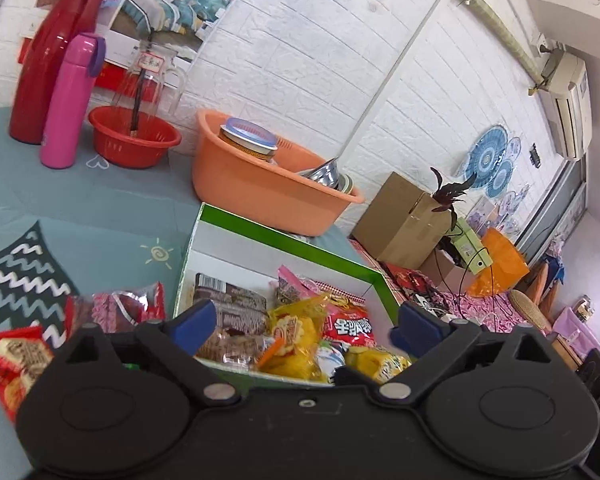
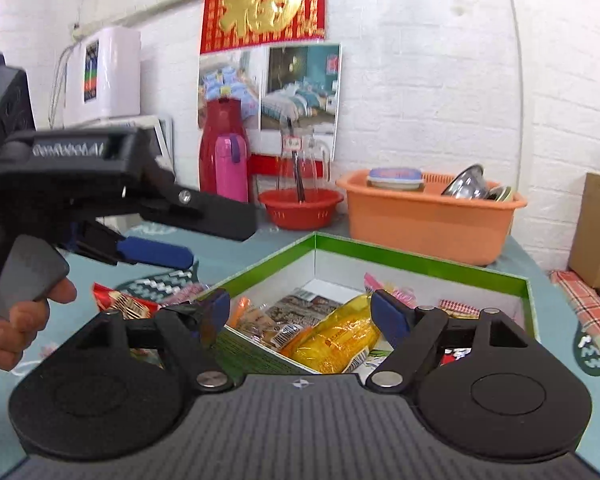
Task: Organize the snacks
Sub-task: 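Carry the clear bread-roll bag into the green box and release, then return to the table and grasp the orange printed chip bag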
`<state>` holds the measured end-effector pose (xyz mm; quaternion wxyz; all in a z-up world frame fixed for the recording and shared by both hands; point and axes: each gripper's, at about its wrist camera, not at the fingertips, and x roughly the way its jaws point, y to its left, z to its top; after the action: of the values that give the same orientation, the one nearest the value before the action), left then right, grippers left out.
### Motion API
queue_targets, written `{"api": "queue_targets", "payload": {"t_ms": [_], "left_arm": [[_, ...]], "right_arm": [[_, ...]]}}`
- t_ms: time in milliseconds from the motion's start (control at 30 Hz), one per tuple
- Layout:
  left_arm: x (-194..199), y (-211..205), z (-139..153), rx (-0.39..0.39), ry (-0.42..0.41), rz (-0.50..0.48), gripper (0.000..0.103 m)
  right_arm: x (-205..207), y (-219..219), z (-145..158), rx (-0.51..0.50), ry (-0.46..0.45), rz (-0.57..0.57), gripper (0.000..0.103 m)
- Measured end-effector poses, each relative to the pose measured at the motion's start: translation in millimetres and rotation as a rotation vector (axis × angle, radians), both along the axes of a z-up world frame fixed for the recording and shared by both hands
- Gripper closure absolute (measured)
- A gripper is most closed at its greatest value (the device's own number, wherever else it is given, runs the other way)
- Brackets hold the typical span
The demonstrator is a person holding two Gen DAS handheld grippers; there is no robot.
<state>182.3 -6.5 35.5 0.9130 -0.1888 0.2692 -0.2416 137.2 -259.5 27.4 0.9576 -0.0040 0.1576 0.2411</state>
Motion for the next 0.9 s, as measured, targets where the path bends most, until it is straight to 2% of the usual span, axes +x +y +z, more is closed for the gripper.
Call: {"api": "queue_targets", "payload": {"t_ms": [200,433,633,867,900], "left_arm": [[-49,-11,4,0.028,-0.006,-0.046,0.0],[-84,-39,-18,-0.019,0.028,-0.162,0.0],[-103,-57,-37,-0.064,0.07,-0.248,0.0],[-115,-55,-45,-0.097,0.093,-0.236,0.0],[-117,-55,-46,-0.097,0.095,-0.236,0.0]], "right_arm": [[-53,-33,10,0.034,-0.054,0.002,0.0],[-81,-65,-14,-0.031,0.009,-0.07,0.0],[-59,-79,-45,-0.115,0.11,-0.125,0.0],[-16,-92,-70,-0.009,0.252,-0.146,0.0],[-13,-92,-74,0.01,0.292,-0.123,0.015]]}}
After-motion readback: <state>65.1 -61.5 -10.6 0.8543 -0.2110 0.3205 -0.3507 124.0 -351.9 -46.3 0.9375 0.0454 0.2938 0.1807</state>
